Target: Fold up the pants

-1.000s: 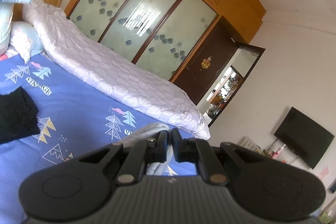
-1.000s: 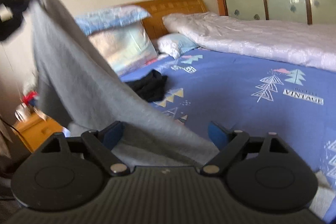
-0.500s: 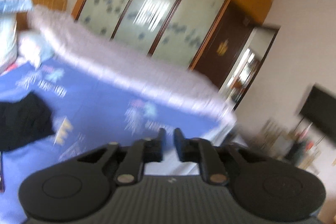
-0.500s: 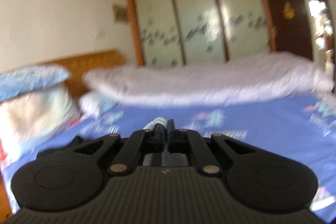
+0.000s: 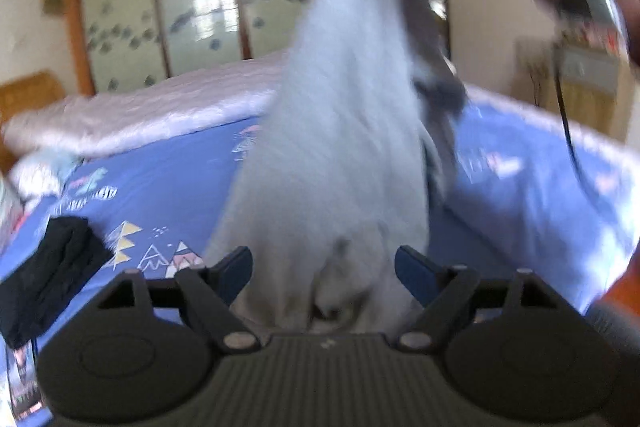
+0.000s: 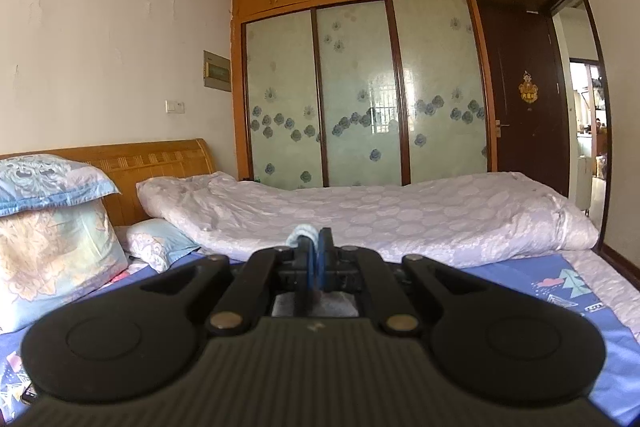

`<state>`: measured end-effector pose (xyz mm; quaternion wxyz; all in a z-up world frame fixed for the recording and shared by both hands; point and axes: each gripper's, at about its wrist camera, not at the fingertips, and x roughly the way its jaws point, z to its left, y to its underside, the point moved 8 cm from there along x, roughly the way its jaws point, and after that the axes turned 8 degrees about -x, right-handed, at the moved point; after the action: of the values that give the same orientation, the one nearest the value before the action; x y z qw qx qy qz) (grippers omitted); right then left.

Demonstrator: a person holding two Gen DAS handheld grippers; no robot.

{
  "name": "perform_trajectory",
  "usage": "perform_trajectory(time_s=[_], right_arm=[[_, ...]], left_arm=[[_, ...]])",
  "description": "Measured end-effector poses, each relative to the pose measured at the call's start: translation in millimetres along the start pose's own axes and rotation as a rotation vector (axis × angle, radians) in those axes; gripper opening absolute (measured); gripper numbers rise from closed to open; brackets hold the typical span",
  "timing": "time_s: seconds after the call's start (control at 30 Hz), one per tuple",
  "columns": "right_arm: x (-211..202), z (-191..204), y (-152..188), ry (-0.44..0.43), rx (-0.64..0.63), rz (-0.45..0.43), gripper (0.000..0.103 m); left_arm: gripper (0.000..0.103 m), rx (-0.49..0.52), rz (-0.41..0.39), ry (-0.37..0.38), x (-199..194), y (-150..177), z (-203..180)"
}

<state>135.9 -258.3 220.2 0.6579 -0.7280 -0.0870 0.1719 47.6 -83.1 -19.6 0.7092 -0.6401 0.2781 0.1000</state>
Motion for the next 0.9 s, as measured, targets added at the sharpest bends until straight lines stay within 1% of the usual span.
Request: perform_trajectory(time_s=[0.07,0.13,0.17,0.2,0.23,0.27,0.3,0.33,0.4,0.47,0.5,0.6,0.7,0.77,0.83,0.9], right_arm=[[-1,0,-3,0.005,0.010,0.001,0.005],[-4,-5,-8,0.004,0.039,0.000,0.005],[-6,-7,-9,-0.002,0.058,-0.001,0.005],[-8,-9,-13,-0.007,0.077,-0.004,0.005],[-11,-11,-14,-0.008,0.088,-0.008,0.005],[-14,-13,-17,-0.008,0.094,-0.012,0.005],[-17,-15,-20,-0.006,0.094,-0.015,0.005],[-19,-17,-23,-0.005,0.089,-0.015,0.005],[-23,-20,-27,0.013,0.061,-0.020,0.005],[-28,-25,-31,0.052,0.021,-0.036,0.005],[-30,-30,-33,0.068,0.008,-0.041,0.005],[-33,-45,-36,0.108,-0.010,-0.044,0.005],[-38,-60,-42,0.152,-0.017,-0.055,0.005],[-48,-66,-49,0.160,-0.015,-0.080,0.005],[-62,-67,-61,0.154,-0.031,-0.116,0.005],[-80,-62,-76,0.162,-0.067,-0.170,0.005]], left_arm=[[0.084,0.088,0.008,-0.041,13,15,-17],[0.085,0.171,0.013,-0.122,33,26,-27],[0.083,0.212,0.012,-0.165,42,30,-31],[0.079,0.243,0.007,-0.199,50,31,-33],[0.057,0.267,0.003,-0.223,55,32,-34],[0.025,0.278,0.002,-0.236,58,31,-33],[0.014,0.271,0.003,-0.239,58,28,-31],[0.013,0.242,-0.004,-0.226,53,23,-25],[0.013,0.164,-0.040,-0.186,33,6,-11],[0.013,0.111,-0.094,-0.187,9,-12,5],[0.013,0.071,-0.118,-0.176,-3,-24,16],[0.013,-0.101,-0.184,-0.097,-51,-64,52],[0.013,-0.250,-0.257,-0.077,-92,-104,92],[0.012,-0.329,-0.295,-0.046,-115,-127,111],[0.012,-0.374,-0.347,-0.005,-139,-153,123],[0.012,-0.371,-0.421,0.016,-168,-177,126]])
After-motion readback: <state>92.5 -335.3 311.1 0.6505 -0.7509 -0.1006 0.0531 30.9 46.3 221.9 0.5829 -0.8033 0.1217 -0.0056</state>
